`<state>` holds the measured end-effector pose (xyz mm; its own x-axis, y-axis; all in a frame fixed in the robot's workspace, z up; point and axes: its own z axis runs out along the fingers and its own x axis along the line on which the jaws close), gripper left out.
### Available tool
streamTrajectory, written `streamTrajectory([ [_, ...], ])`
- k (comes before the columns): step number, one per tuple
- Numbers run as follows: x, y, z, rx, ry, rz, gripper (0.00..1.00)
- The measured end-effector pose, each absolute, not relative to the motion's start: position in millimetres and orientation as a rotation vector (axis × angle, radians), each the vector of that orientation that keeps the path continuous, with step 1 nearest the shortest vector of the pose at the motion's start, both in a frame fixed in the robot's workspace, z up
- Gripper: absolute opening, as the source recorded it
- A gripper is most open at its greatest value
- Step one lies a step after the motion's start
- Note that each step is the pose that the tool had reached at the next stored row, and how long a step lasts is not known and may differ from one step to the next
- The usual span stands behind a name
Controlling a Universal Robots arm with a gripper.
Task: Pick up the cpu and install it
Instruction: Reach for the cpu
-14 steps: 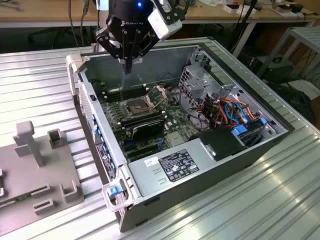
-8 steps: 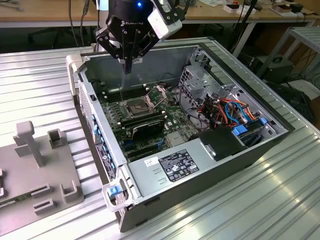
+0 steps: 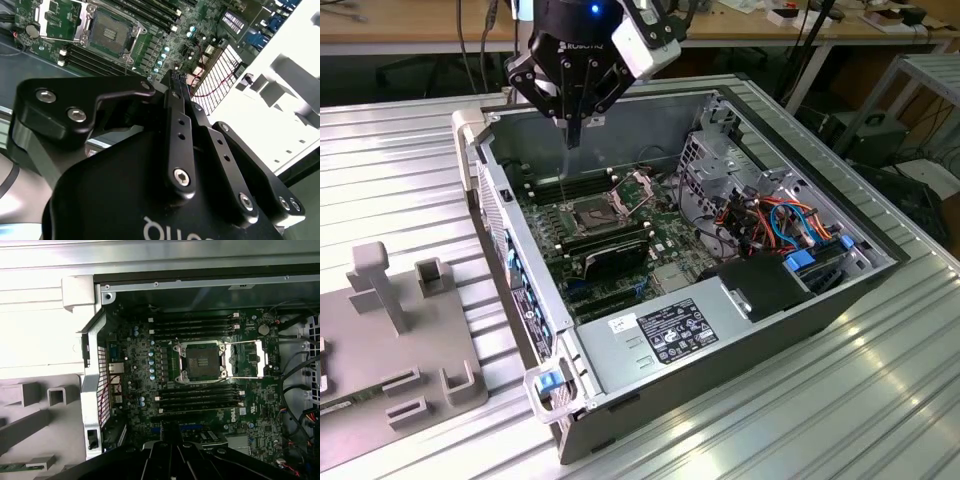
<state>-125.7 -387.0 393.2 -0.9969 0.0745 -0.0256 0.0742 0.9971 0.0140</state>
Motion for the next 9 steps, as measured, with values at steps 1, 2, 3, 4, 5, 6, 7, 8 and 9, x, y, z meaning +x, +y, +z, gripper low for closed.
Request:
streamTrajectory([
  [1, -126.0, -386.9, 393.2, 0.116, 3.113, 0.02, 0.11],
  [2, -126.5, -386.9, 393.2, 0.116, 3.113, 0.02, 0.11],
  [3, -127.3, -386.9, 393.2, 0.116, 3.113, 0.02, 0.11],
  [4, -127.7, -387.0, 393.2, 0.116, 3.113, 0.02, 0.11],
  [5, -128.2, -387.0, 393.2, 0.116, 3.113, 0.02, 0.11],
  [6, -128.9, -387.0, 393.2, 0.116, 3.113, 0.02, 0.11],
  [7, -129.1, -386.9, 393.2, 0.116, 3.113, 0.02, 0.11],
  [8, -130.0, -387.0, 393.2, 0.116, 3.113, 0.02, 0.11],
  [9, -130.7, -387.0, 393.2, 0.116, 3.113, 0.02, 0.11],
])
